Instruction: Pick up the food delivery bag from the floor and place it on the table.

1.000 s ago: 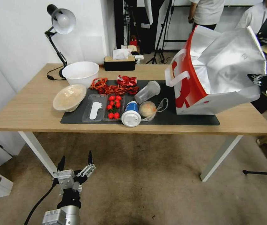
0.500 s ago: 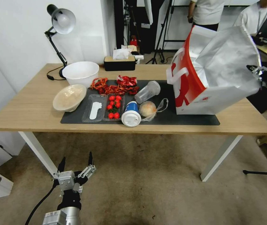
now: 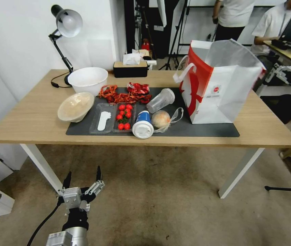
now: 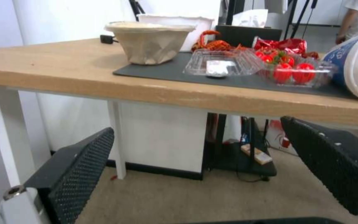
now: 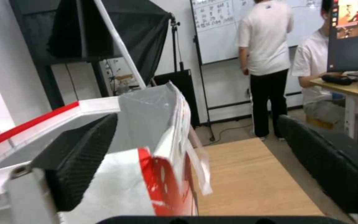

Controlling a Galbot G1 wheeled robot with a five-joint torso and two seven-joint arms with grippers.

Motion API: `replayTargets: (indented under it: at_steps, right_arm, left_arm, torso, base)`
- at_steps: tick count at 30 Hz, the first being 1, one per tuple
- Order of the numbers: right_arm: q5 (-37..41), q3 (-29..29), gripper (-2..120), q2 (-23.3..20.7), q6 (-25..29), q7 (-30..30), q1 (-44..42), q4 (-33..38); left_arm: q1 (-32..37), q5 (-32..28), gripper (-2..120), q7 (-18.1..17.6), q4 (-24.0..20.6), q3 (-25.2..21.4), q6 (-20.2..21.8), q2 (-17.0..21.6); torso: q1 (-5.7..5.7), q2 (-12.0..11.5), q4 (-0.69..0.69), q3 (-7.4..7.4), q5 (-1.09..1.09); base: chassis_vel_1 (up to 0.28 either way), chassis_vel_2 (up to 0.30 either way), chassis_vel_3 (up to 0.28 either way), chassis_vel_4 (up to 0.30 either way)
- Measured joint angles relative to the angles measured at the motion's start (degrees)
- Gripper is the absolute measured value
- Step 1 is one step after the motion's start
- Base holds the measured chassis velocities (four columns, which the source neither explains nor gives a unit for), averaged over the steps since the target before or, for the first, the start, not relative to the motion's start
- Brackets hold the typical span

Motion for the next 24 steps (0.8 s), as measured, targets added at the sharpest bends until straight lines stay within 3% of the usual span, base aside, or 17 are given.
replayTargets:
  at_steps: [9, 15, 24]
  right_arm:
    - [-1.8, -0.1, 100, 0.7, -0.2, -1.1, -0.9, 0.9]
    - [-5.3, -0.1, 100, 2.9, 3.7, -4.9, -3.7, 2.5]
    - [-20.7, 1.2, 100, 11.3, 8.3, -6.2, -13.6, 10.0]
  left_arm:
    - [-1.1, -0.5, 100, -1.3, -1.0, -0.5, 1.2, 0.2]
    - [-1.3, -0.4, 100, -1.4, -2.9, -1.3, 1.2, 0.2]
    - [-1.0, 0.2, 100, 0.3, -5.4, -2.4, 1.1, 0.4]
  torso:
    - [0.00, 0.0, 0.00, 0.00, 0.00]
    - [-0.01, 0.0, 0.00, 0.00, 0.00]
    - [0.00, 0.0, 0.00, -0.01, -0.01]
  base:
    - [0.000, 0.000, 0.000, 0.000]
    - [0.000, 0.000, 0.000, 0.000]
    - [0.000, 0.000, 0.000, 0.000]
